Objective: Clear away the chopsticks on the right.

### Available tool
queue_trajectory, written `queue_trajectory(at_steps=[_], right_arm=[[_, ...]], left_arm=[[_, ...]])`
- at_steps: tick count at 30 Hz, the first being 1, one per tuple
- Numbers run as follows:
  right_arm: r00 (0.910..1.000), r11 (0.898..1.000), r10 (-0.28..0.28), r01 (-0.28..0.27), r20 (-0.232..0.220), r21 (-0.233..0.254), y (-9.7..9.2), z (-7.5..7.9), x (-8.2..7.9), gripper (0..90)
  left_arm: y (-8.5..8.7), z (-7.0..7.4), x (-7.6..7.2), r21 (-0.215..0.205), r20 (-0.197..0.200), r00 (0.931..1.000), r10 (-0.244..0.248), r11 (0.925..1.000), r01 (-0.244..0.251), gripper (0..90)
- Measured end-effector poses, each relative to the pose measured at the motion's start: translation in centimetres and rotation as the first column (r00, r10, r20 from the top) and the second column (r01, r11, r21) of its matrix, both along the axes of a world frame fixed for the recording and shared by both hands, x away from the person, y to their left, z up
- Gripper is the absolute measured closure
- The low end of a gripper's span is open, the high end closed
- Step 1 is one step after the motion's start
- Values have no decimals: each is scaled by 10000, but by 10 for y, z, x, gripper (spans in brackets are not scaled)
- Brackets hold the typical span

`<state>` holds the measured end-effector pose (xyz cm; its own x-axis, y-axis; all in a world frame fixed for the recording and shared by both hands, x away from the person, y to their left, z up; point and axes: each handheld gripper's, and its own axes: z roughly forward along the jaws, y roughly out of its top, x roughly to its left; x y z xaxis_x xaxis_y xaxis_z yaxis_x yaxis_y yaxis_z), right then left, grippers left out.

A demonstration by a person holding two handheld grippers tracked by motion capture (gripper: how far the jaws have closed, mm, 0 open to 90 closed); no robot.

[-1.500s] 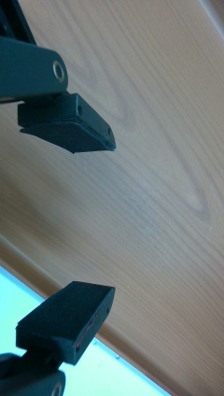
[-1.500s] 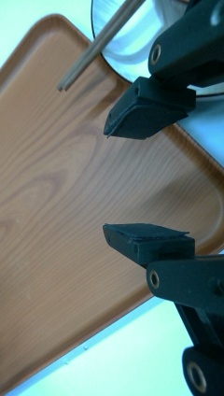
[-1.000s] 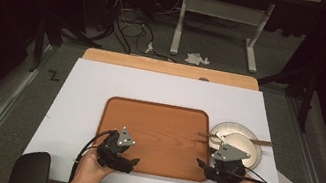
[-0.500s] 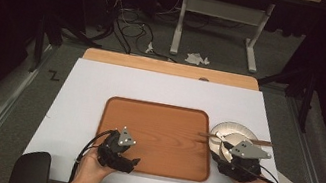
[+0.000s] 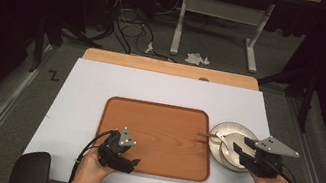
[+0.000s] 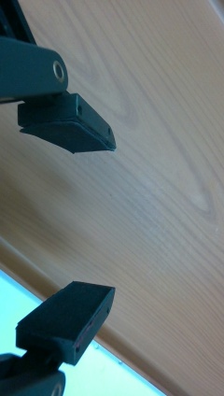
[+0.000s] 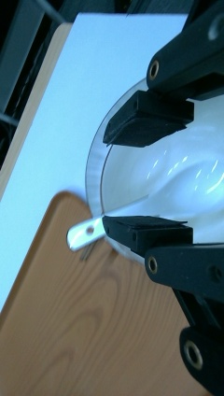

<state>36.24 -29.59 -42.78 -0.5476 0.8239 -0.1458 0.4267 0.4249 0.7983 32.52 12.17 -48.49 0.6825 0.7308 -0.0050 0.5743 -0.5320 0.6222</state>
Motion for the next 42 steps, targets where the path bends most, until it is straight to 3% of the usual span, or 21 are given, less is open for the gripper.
queue_trajectory(at_steps=[3, 8, 14, 18, 25, 28, 29, 32, 39, 42], right_arm=[[9989, 9991, -354, 347, 294, 241, -8, -1, 4, 533], [9958, 9957, -831, 814, 383, 438, -19, 0, 8, 533], [9854, 9840, -1699, 1704, -146, 511, -47, 0, 17, 542], [9794, 9789, -1946, 1975, -545, 528, -63, 2, 27, 549], [9756, 9850, -1719, 1685, -1368, -360, -74, -5, 53, 581], [9722, 9857, -1669, 1606, -1645, -512, -75, -8, 61, 585], [9685, 9871, -1573, 1485, -1928, -596, -76, -12, 68, 586], [9681, 9888, -1398, 1254, -2078, -811, -74, -15, 76, 586], [9583, 9892, -1170, 890, -2606, -1168, -65, -18, 91, 584], [9474, 9882, -1157, 794, -2985, -1310, -63, -21, 95, 574]], left_arm=[[0, 0, 0, 17, -4, 10000, 2, 10000, -2, 250], [1, 0, 1, -24, -38, 10000, 41, 10000, -42, 250], [2, 0, 2, -70, -55, 10000, 74, 9999, -75, 250], [2, -2, 2, -23, -114, 9999, 89, 10000, -90, 250], [0, -3, 3, 19, -172, 9998, 49, 10000, -48, 250], [1, -3, 3, 17, -176, 9998, 47, 10000, -46, 250], [1, -3, 4, -3, -187, 9998, 38, 10000, -38, 250], [1, -3, 4, 24, -219, 9998, 40, 10000, -40, 250], [1, -3, 3, 7, -167, 9999, 40, 10000, -40, 250], [1, -3, 3, 5, -188, 9998, 35, 10000, -35, 251]])
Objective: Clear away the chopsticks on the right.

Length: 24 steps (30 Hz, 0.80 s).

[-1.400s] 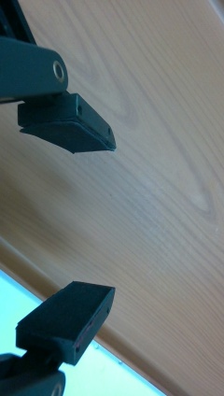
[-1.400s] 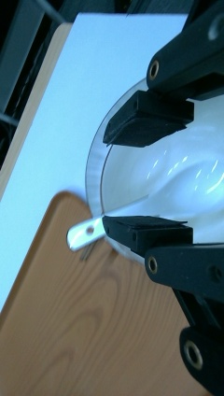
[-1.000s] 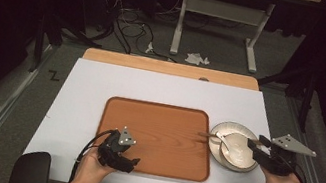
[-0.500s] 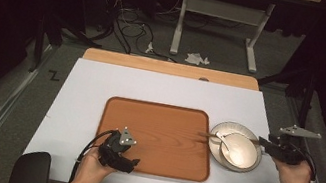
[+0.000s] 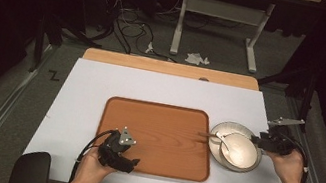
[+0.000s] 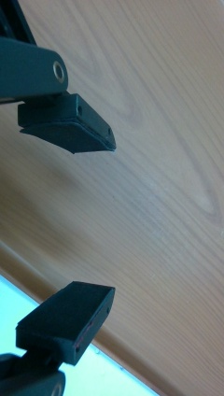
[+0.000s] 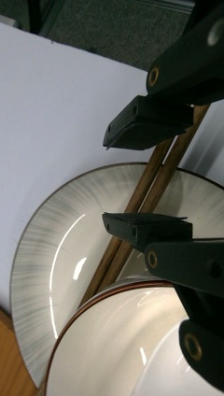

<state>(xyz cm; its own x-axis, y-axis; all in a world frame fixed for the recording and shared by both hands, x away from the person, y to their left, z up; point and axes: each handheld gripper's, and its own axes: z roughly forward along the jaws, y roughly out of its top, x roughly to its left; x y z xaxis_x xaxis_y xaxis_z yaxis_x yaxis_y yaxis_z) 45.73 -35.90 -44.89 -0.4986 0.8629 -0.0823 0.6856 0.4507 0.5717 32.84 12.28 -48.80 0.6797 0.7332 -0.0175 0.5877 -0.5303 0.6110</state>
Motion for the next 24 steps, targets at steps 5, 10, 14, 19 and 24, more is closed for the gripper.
queue_trajectory(at_steps=[5, 10, 14, 19, 24], right_arm=[[9998, 10000, 17, -16, -219, 59, -2, -1, 4, 569], [9994, 10000, -16, 18, -349, 63, -7, -1, 7, 586], [9989, 9999, 44, -38, -462, 130, -8, 0, 9, 595], [9987, 9999, 147, -148, -488, -25, -4, 0, 10, 588], [9980, 9997, 238, -239, -589, -15, -2, -1, 13, 569]], left_arm=[[-1, 0, 0, -2, -7, 10000, -6, 10000, 6, 250], [0, 0, 0, -14, -16, 10000, -7, 10000, 7, 250], [-1, -1, 0, 33, -63, 10000, -36, 10000, 36, 250], [-1, -1, 0, 26, -54, 10000, -9, 10000, 9, 250], [-1, -1, 1, 26, -85, 10000, -22, 10000, 22, 250]])
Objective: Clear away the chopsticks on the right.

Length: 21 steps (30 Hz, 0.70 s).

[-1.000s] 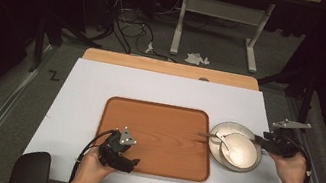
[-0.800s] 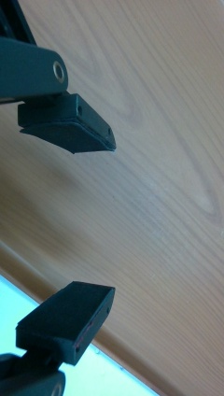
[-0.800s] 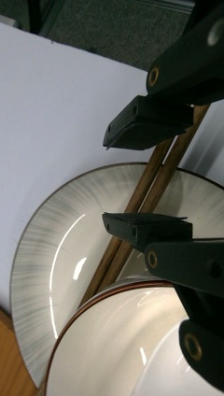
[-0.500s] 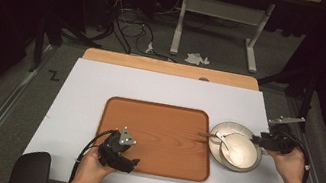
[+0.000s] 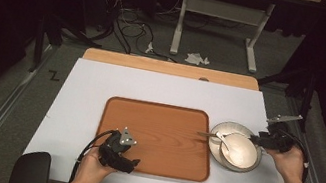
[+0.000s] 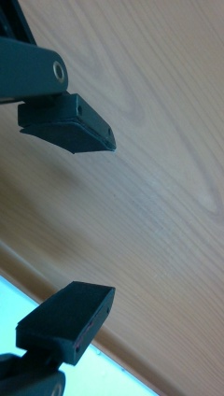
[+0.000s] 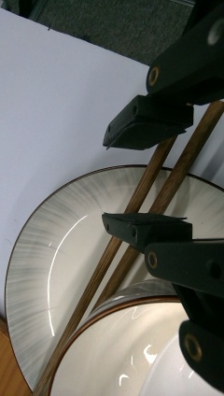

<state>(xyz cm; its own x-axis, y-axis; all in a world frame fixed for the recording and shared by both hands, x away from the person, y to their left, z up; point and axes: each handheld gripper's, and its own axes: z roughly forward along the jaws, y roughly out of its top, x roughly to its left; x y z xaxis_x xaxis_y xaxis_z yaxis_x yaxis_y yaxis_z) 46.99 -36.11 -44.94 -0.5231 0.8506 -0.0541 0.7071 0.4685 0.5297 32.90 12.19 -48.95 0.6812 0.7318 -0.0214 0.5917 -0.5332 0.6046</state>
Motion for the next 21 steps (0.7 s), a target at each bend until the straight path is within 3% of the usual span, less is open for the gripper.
queue_trajectory(at_steps=[5, 10, 13, 14, 17, 21], right_arm=[[9999, 9998, -141, 141, 2, 123, 1, 0, 4, 561], [9994, 9997, 261, -260, -221, 38, 0, -1, 5, 565], [9995, 9998, 206, -207, -231, -30, -1, -1, 5, 569], [9996, 9998, 149, -145, -234, 166, -2, -2, 7, 581], [9996, 9997, 197, -194, -209, 129, -1, -2, 8, 598], [9991, 9989, 418, -419, -83, -217, 5, -1, 7, 686]], left_arm=[[0, 0, 0, 19, 15, 10000, -15, 10000, 15, 250], [0, 0, 0, -9, 15, 10000, 13, 10000, -13, 251], [-1, 0, 0, -6, 4, 10000, -36, 10000, 36, 250], [-1, -1, -1, 22, -3, 10000, -72, 10000, 72, 250], [-1, 0, -1, 15, 4, 10000, -65, 10000, 65, 250], [0, 0, -1, -10, 11, 10000, -33, 10000, 33, 250]])
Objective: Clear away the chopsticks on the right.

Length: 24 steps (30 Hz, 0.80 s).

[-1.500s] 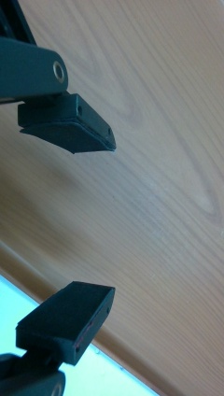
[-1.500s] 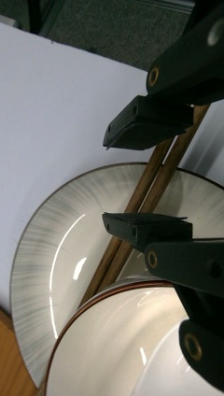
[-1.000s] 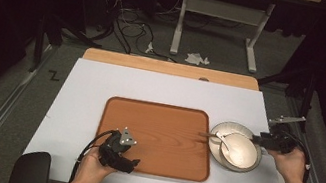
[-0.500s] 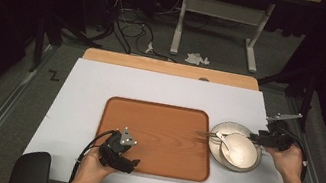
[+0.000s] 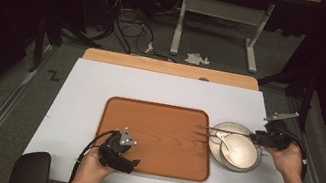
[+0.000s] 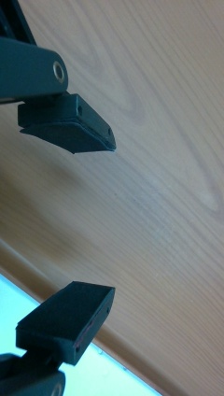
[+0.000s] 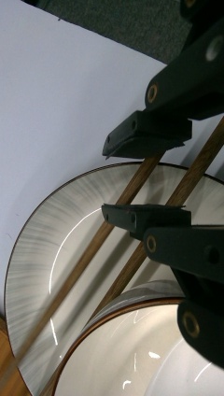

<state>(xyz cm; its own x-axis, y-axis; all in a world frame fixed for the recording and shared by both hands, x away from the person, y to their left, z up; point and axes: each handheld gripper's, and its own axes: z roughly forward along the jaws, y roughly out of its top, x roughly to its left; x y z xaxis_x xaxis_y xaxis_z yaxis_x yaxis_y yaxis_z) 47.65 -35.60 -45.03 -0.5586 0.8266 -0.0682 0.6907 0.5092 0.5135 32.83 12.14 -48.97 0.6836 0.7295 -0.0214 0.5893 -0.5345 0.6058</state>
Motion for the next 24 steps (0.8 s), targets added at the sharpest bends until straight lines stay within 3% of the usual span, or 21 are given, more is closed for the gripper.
queue_trajectory(at_steps=[6, 9, 10, 19, 24], right_arm=[[9999, 9993, 88, -84, 109, -354, 2, 3, -2, 768], [9997, 9987, 177, -170, 147, -482, 3, 3, -3, 761], [9994, 9978, 338, -339, -22, -575, 6, 1, -2, 699], [9980, 9921, 635, -627, 43, -1087, 9, 2, -5, 781], [9978, 9919, 655, -666, -139, -1082, 9, 0, -3, 749]], left_arm=[[0, 0, 0, 6, 10, 10000, 1, 10000, -1, 250], [0, 0, 0, 10, 15, 10000, -5, 10000, 5, 251], [0, 0, 0, 36, 7, 10000, -19, 10000, 19, 251], [-1, 0, 0, 40, 2, 10000, -8, 10000, 8, 251], [0, 0, 0, 43, 15, 10000, -11, 10000, 11, 251]])
